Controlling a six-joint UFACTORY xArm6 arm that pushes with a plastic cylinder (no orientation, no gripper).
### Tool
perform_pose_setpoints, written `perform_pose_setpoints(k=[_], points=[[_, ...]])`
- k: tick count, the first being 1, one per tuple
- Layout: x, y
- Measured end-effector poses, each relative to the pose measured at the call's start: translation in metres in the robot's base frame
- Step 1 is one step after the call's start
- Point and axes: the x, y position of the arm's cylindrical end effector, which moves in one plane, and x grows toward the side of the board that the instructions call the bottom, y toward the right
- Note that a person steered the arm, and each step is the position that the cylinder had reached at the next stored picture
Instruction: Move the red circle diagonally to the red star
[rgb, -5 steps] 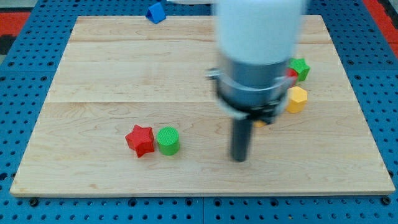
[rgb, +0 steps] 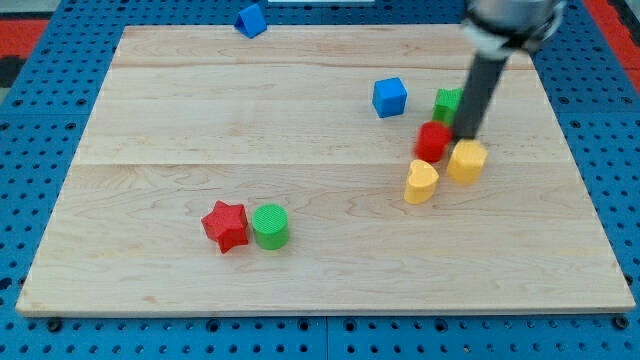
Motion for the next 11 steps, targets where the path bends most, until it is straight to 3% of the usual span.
perform_pose_setpoints(k=[1, 3, 4, 5, 6, 8, 9, 10, 11], points=[[0.026, -0.093], [0.010, -0.087], [-0.009, -0.134], [0.016, -0.172], [0.026, -0.175], [0.032, -0.254], [0.034, -0.251], [0.035, -0.309], [0.095, -0.273]])
